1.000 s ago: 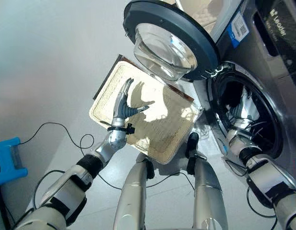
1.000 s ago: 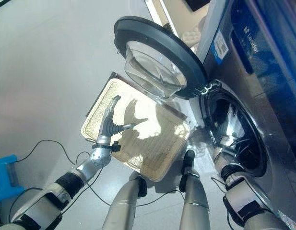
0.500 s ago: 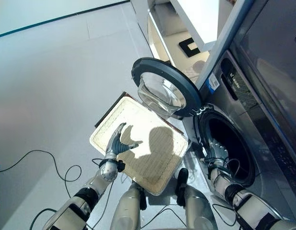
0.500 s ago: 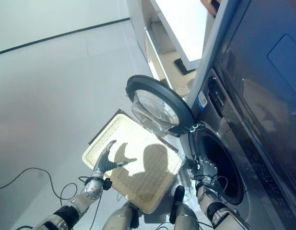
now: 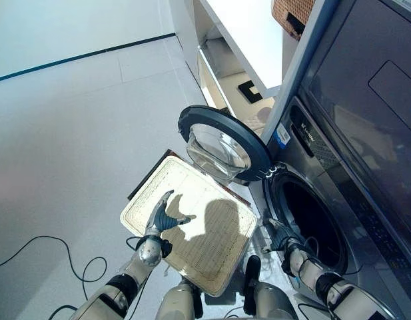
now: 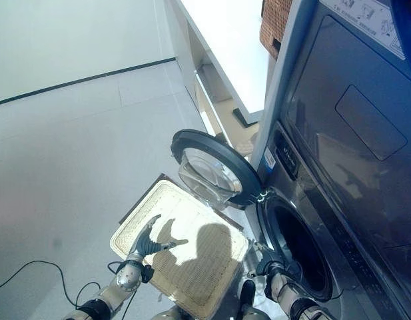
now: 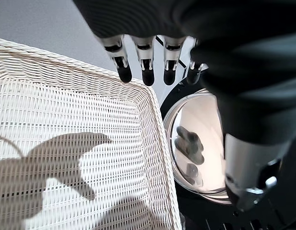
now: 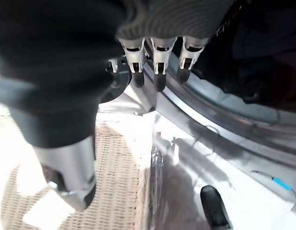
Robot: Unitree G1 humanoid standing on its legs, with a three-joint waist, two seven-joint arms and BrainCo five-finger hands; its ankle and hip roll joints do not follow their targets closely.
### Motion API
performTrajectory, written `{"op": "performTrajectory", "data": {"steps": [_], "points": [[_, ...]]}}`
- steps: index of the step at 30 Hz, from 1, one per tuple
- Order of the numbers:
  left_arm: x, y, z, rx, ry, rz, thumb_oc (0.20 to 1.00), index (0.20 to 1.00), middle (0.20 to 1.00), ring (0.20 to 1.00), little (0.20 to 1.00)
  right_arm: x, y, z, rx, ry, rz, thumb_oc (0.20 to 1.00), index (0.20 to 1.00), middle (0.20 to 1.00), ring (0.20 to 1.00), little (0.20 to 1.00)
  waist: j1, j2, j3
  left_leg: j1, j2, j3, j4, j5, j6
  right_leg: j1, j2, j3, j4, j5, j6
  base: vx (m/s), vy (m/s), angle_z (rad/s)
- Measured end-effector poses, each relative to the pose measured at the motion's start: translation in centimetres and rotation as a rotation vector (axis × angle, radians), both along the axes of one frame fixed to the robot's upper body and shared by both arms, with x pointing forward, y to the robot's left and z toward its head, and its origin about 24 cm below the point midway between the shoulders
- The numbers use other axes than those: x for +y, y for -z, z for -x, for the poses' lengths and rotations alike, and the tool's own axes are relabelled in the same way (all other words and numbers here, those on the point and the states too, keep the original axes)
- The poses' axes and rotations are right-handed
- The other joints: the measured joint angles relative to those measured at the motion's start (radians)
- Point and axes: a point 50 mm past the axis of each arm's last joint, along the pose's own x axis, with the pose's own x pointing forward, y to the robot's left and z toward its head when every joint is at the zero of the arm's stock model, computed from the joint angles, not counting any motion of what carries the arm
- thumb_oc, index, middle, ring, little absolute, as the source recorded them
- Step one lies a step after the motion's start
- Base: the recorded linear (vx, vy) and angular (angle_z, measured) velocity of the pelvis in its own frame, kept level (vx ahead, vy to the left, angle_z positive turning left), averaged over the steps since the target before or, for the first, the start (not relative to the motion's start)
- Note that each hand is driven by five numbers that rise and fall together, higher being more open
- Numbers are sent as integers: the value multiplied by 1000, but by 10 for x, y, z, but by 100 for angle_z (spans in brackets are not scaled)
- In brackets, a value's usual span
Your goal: Put the clothes into the washing machine.
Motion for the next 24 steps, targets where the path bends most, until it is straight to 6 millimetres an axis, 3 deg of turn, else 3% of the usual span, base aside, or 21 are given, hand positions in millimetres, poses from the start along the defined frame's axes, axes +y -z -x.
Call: {"op": "performTrajectory", "data": {"steps": [6,11,17,24], "points": [[20,46,52,295,-81,-40,1000,1000,1000,1000,1000,6,33,48,287,-16,-113,1000,1000,1000,1000,1000,0,-31,-110,79,8,0,-31,-14,-19,93,19,0,-70,2,2,117,-38,-3],[21,65,80,449,-43,-55,1000,1000,1000,1000,1000,14,48,73,466,23,-221,1000,1000,1000,1000,1000,0,-53,-173,115,15,0,-38,-24,-31,144,34,0,-123,6,3,116,-56,-1],[-7,71,84,478,22,7,1000,1000,1000,1000,1000,24,55,83,535,31,-238,1000,1000,1000,1000,1000,0,-41,-223,138,22,2,-38,-35,-34,175,48,4,-138,7,-4,106,-42,-2],[-15,74,87,506,105,-13,1000,1000,1000,1000,1000,19,57,88,575,52,-221,1000,1000,1000,1000,1000,-1,-24,-250,145,28,2,-38,-37,-36,181,57,6,-138,4,-8,44,-25,-1]]}}
